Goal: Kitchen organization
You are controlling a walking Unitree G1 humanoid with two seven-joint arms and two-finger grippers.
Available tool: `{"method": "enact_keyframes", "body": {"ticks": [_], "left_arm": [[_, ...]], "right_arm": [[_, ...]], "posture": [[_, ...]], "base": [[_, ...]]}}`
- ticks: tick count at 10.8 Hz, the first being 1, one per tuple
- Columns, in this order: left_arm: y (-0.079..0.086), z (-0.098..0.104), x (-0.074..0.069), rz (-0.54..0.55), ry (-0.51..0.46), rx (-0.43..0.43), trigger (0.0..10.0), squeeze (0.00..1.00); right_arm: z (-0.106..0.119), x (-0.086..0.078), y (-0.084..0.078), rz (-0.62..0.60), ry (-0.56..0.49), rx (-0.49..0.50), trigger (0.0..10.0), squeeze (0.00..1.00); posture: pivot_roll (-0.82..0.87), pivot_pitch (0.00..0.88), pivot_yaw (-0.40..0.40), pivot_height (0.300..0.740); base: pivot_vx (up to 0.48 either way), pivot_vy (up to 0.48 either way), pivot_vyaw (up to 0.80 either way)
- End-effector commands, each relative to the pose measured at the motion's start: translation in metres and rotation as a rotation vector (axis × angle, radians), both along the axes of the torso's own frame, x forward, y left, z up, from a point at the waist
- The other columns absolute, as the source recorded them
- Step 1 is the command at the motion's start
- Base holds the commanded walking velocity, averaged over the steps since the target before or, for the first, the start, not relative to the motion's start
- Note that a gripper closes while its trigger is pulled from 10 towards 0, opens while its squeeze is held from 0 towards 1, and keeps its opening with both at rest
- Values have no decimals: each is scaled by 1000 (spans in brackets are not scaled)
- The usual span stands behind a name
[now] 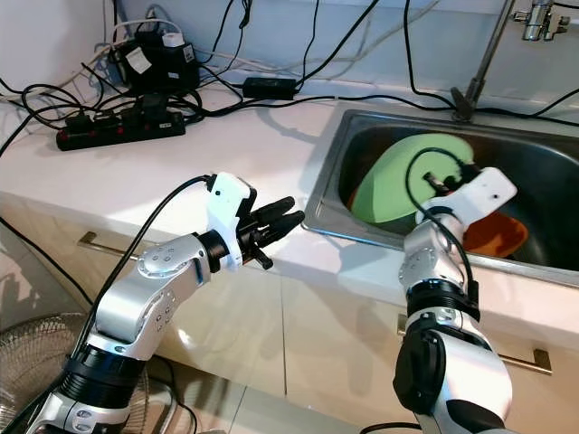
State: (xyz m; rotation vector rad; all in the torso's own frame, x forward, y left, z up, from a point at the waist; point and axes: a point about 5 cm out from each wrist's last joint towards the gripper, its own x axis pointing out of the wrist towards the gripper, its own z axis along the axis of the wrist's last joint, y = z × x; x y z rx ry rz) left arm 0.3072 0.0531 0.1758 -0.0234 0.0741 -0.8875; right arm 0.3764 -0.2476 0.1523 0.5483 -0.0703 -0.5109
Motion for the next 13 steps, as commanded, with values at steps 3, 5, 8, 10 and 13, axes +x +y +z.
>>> {"method": "enact_keyframes", "body": {"ticks": [3,5,8,10,13], "left_arm": [[-4,-1,-5,-38,30,7,10000,0],[-7,-4,-6,-49,44,25,10000,0],[-10,-6,-8,-55,59,33,10000,0],[-10,-6,-8,-56,64,33,10000,0],[-10,-7,-9,-55,69,35,10000,0]], "right_arm": [[8,10,14,99,5,-20,10000,0],[2,12,25,158,36,-20,10000,0],[1,15,32,205,61,-32,10000,0],[0,16,36,227,61,-28,10000,376],[0,17,39,242,70,-38,10000,0]], "posture": [[245,0,31,725],[250,0,28,725],[250,0,26,725],[252,0,24,725],[255,0,24,725]], "base": [[0,0,0],[0,0,0],[0,0,0],[0,0,0],[0,0,0]]}}
